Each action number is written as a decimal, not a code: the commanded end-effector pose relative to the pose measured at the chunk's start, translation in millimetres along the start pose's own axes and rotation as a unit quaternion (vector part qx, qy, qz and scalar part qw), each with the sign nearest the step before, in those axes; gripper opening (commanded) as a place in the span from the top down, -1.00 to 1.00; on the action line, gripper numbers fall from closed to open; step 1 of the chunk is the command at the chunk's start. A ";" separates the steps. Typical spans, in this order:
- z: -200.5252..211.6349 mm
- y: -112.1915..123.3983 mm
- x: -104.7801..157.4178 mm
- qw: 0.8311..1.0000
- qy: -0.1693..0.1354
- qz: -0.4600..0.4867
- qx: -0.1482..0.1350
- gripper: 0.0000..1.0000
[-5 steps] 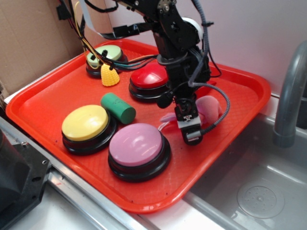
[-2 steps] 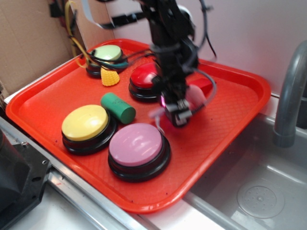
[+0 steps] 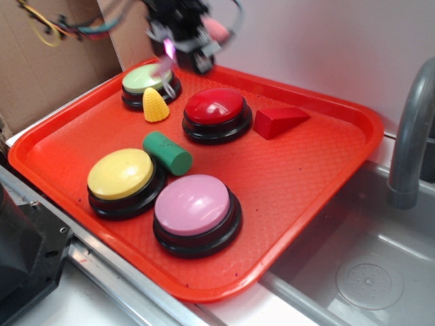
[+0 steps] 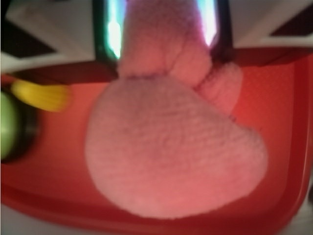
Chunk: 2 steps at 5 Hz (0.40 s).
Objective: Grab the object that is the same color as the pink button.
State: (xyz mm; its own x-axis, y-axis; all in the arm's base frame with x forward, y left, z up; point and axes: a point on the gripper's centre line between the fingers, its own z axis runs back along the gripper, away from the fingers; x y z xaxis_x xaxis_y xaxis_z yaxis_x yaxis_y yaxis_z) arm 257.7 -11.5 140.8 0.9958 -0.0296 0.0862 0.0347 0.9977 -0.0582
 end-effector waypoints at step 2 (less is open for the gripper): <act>58.4 42.7 -19.7 0.993 -0.080 0.085 0.021 1.00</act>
